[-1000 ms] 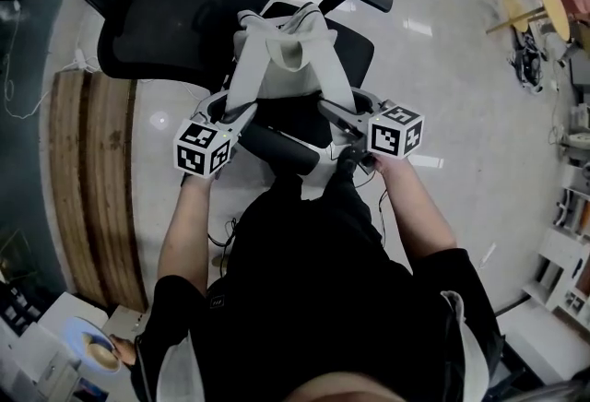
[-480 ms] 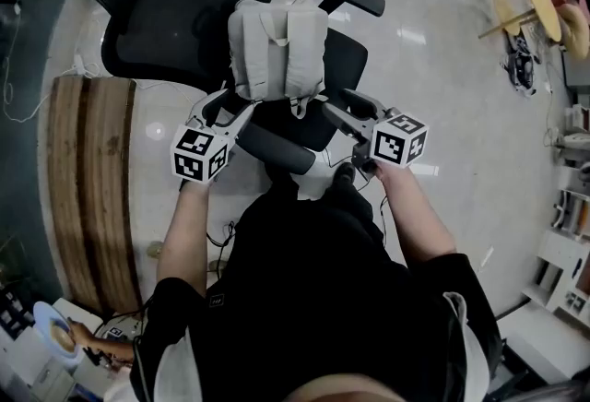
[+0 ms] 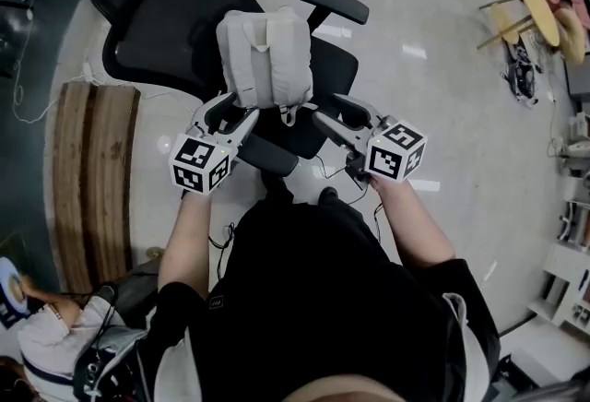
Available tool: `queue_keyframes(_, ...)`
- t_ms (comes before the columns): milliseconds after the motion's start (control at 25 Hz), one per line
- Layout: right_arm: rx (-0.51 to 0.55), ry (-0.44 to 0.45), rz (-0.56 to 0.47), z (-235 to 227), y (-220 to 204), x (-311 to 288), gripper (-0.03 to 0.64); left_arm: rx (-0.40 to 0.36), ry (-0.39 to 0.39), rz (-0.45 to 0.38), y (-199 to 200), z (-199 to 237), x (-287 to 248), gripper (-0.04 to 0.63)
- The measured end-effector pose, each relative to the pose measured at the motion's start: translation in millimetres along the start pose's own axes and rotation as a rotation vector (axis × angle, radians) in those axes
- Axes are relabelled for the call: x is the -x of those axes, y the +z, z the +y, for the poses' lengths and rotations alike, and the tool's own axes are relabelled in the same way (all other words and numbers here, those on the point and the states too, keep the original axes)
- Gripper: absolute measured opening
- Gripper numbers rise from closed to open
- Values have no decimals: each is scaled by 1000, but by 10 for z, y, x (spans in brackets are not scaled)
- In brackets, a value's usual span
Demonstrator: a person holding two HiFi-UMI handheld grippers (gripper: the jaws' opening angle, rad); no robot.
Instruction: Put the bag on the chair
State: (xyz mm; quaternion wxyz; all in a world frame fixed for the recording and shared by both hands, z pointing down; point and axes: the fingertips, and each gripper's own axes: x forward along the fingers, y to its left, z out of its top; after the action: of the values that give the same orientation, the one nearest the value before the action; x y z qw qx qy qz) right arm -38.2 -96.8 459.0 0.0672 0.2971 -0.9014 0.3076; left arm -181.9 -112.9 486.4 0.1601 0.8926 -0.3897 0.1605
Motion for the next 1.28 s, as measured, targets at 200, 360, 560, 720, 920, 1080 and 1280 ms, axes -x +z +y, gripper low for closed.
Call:
queue_keyframes(200, 41, 29, -35, 59, 73, 498, 204, -32, 17, -50, 275, -550, 3, 222)
queue_keyframes(360, 92, 53, -60, 129, 151, 949, 170, -36, 40, -96, 490, -1048, 48, 216)
queue_keyframes(560, 115, 70, -100, 205, 123, 1542, 135, -45, 55, -126, 603, -1716, 118, 198)
queue_keyframes(720, 135, 92, -113, 275, 54, 1908, 109, -47, 86, -156, 664, -2097, 224, 186)
queue_keyframes(920, 192, 126, -139, 443, -70, 2217, 83, -57, 109, -164, 658, -2442, 394, 167)
queue_keyframes(1080, 233, 98, -150, 628, -47, 2417, 66, -73, 107, -169, 714, -2603, 523, 155)
queue_keyframes(1280, 259, 65, -177, 802, 22, 2423, 50, -87, 98, -182, 756, -2599, 718, 137)
